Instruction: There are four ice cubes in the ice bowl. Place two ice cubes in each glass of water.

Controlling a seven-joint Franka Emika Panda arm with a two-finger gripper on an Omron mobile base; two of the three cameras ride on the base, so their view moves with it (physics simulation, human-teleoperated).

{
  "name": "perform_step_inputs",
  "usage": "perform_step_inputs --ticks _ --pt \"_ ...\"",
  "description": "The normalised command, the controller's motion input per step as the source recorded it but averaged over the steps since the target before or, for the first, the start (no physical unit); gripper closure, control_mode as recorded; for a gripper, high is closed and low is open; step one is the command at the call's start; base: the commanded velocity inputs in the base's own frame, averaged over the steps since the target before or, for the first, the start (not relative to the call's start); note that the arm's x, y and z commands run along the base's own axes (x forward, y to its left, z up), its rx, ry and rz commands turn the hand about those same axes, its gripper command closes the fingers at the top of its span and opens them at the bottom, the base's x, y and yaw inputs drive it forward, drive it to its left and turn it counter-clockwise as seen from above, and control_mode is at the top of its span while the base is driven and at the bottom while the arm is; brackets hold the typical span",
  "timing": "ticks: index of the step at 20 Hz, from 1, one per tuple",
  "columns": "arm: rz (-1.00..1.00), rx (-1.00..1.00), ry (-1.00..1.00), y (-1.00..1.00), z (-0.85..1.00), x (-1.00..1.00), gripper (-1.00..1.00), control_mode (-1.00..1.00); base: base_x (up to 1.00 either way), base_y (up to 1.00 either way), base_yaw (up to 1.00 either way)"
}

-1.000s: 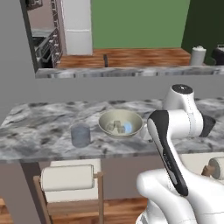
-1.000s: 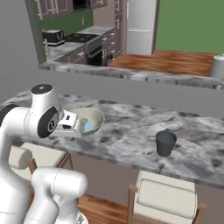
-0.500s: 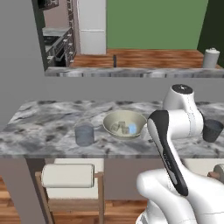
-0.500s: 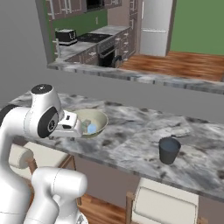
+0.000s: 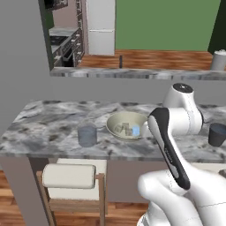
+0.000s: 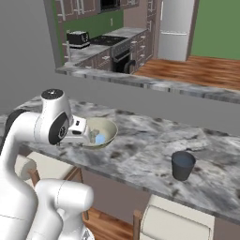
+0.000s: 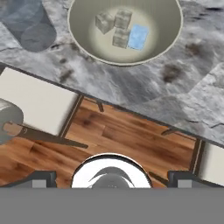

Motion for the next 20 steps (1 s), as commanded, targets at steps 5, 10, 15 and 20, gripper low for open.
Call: perform_step_inputs --ticks 5,10,15,20 --pt "0.03 0.08 -0.11 0.0 0.36 0.32 -1.0 -1.0 0.0 0.0 0.0" --pt "0.0 0.08 -0.21 0.03 0.76 0.0 -1.0 -1.0 0.0 0.0 0.0" --pt "0.0 0.05 -0.18 0.1 0.68 0.0 -1.0 -1.0 0.0 0.0 0.0" --pt "0.0 0.0 -0.06 0.23 0.31 0.09 -1.0 -1.0 0.0 0.0 0.0"
